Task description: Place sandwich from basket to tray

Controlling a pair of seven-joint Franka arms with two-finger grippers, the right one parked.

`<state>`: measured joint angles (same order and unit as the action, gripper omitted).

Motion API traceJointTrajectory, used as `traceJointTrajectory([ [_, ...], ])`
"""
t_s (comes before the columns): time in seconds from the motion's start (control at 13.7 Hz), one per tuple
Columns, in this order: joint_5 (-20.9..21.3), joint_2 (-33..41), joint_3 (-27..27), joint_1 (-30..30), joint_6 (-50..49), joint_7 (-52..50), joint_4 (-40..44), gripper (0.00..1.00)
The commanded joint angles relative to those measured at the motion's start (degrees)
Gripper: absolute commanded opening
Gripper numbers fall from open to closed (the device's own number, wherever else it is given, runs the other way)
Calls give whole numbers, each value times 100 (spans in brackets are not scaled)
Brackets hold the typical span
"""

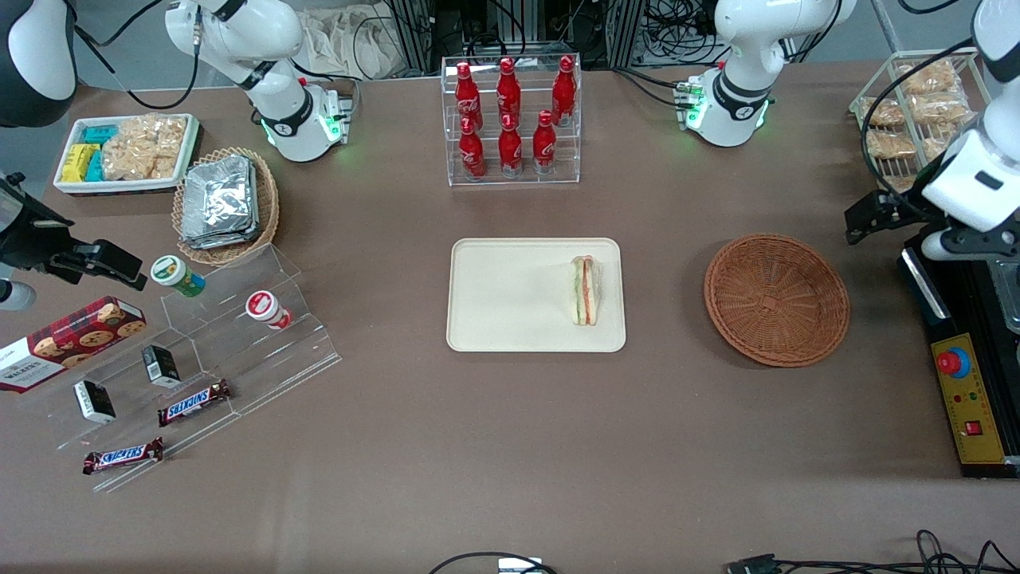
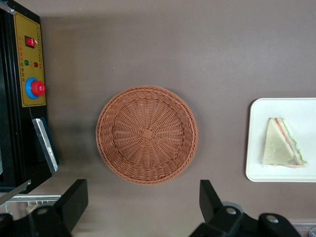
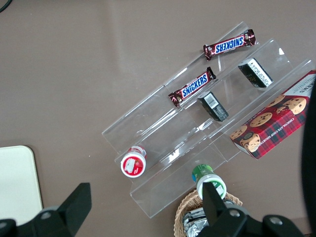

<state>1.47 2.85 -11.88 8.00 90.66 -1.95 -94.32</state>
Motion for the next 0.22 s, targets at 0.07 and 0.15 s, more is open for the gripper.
traceJointTrajectory([
  [0.07, -191, 172, 89, -71, -206, 143, -114, 100],
  [0.15, -191, 172, 89, -62, -215, 143, -105, 100],
])
